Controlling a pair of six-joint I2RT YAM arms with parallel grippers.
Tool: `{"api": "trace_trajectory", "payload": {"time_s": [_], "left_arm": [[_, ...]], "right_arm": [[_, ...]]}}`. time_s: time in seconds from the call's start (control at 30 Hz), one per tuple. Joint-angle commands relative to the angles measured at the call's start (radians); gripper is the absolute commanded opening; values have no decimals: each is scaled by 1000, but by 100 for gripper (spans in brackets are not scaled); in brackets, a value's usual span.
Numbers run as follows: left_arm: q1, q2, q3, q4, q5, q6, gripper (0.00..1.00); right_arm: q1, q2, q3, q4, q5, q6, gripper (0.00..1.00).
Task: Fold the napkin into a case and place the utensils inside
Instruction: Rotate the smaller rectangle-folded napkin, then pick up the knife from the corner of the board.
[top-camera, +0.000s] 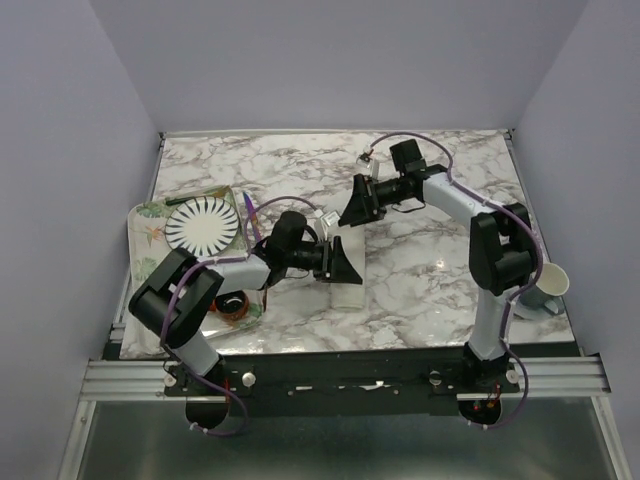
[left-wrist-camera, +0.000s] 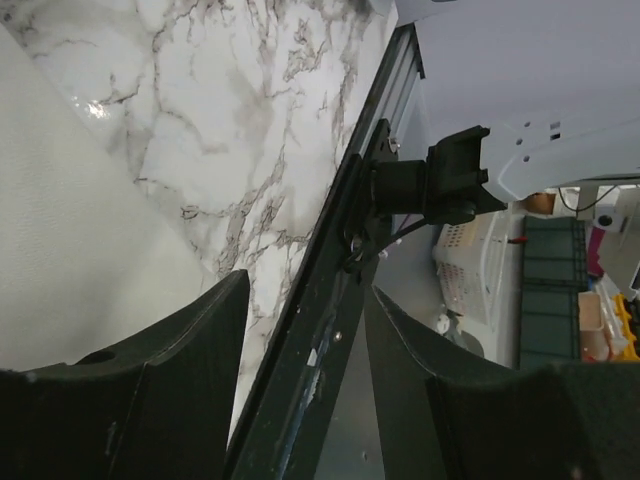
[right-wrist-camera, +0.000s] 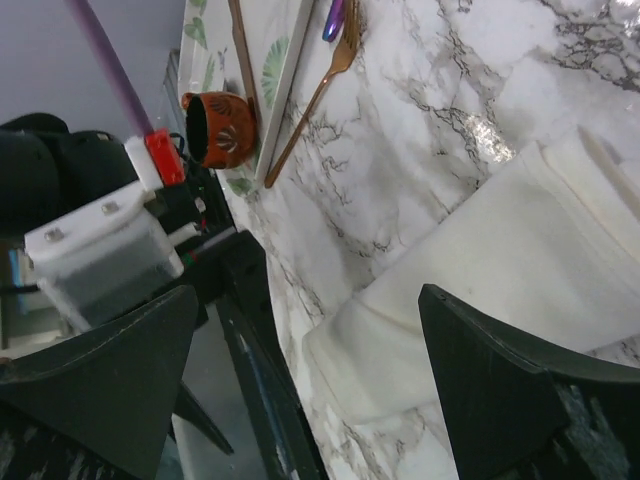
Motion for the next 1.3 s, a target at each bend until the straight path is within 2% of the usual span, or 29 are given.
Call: {"api": "trace_trajectory", "payload": {"time_s": [0.0,0.07,0.2,0.47,0.63,0.73,0.8,0.87,0.93,1.0,1.03,1.07,1.2,1.27], "left_arm": [[-33,94,-41,224,-34,-142,57],[-33,146,-72,286,-28,-170,57],[-35,227,-78,293,-20,-182,56],[-25,358,-90,319,3,-185,54],[-24,311,-90,342,17,-150,55],[-24,194,-63,259,9,-52,60],[-18,79,-32,99,-27,31,64],[4,-23,32,-64,-78,190,68],[49,-81,95,-172,-121,327,71],[83,-150,156,-354,-162,449,72],[106,-168,220,-429,-185,500,72],[157,-199,253,-592,-211,601,73],[341,-240,411,-847,-280,763,77],[367,-239,517,-939,-416,800,78]], "right_arm": [[29,67,-14,186,-57,178,100],[29,131,17,191,-44,172,100],[27,226,23,200,-32,178,99],[27,285,-42,213,-4,178,99],[27,230,-101,220,-24,180,98],[29,130,-127,220,-61,186,98],[27,28,-131,226,-83,202,100],[27,-45,-108,223,-96,213,100],[26,-164,-86,219,-81,212,100],[20,-237,-62,194,-60,190,100],[14,-287,-49,165,-22,166,100],[9,-307,-37,89,0,110,100],[-2,-407,18,-82,196,-102,100],[-2,-502,14,-96,319,-185,100]]}}
